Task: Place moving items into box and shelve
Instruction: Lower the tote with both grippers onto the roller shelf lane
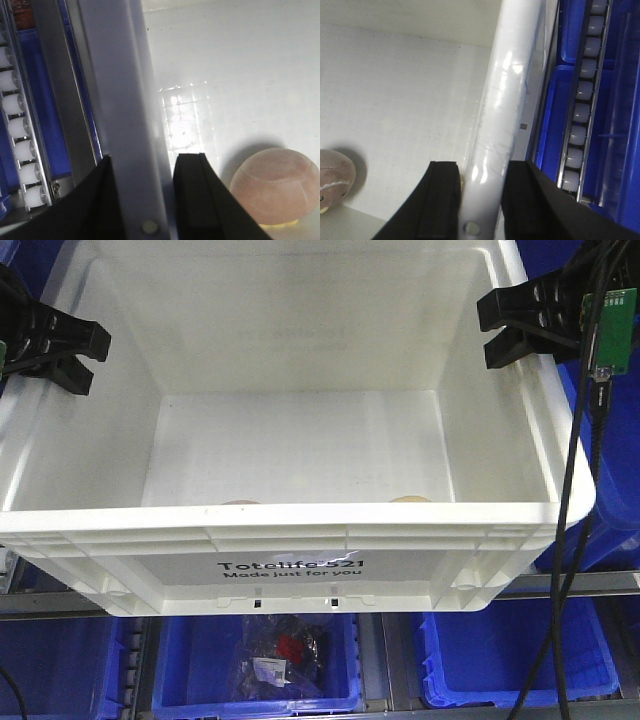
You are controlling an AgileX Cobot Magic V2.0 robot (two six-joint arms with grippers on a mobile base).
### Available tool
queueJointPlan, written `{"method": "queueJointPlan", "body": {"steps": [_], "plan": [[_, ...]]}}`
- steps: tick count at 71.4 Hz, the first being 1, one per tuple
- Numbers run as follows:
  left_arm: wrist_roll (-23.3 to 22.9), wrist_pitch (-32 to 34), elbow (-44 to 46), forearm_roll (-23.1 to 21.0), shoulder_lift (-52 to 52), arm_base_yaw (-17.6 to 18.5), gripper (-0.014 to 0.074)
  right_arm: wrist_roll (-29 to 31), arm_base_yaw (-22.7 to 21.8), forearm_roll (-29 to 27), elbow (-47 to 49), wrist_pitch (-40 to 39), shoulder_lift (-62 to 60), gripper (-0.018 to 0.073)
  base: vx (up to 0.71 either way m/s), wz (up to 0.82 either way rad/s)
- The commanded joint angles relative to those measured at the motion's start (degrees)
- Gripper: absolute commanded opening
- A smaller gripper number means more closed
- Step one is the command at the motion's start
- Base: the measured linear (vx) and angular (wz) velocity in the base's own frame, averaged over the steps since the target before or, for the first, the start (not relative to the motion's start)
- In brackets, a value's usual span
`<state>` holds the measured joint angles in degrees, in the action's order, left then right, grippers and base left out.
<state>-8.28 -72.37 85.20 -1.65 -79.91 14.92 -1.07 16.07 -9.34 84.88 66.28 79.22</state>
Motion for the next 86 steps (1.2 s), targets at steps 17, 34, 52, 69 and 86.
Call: {"method": "queueJointPlan", "body": {"steps": [17, 34, 52, 69, 86], "plan": [[0.6, 9.0, 2.0, -1.4, 2.1, 0.3, -0.0017, 2.6, 0.2, -5.5, 2.4, -9.3, -1.0, -0.0012, 0.0, 0.0], [-0.4, 10.5, -3.9, -0.5, 2.1, 0.3, -0.0017, 4.2, 0.2, -6.5, 2.4, -10.8, -0.9, -0.0012, 0.0, 0.0], [-1.4, 14.3, -5.4, 1.3, 2.1, 0.3, -0.0017, 5.4, 0.2, -6.6, 2.4, -12.1, 0.9, -0.0012, 0.0, 0.0], [-1.5, 16.8, -5.4, 3.1, 2.1, 0.3, -0.0017, 7.1, 0.2, -6.6, 2.4, -14.8, 2.9, -0.0012, 0.0, 0.0], [-1.5, 18.6, -5.4, 5.9, 2.1, 0.3, -0.0017, 7.5, 0.2, -6.6, 2.4, -17.0, 5.3, -0.0012, 0.0, 0.0]]}}
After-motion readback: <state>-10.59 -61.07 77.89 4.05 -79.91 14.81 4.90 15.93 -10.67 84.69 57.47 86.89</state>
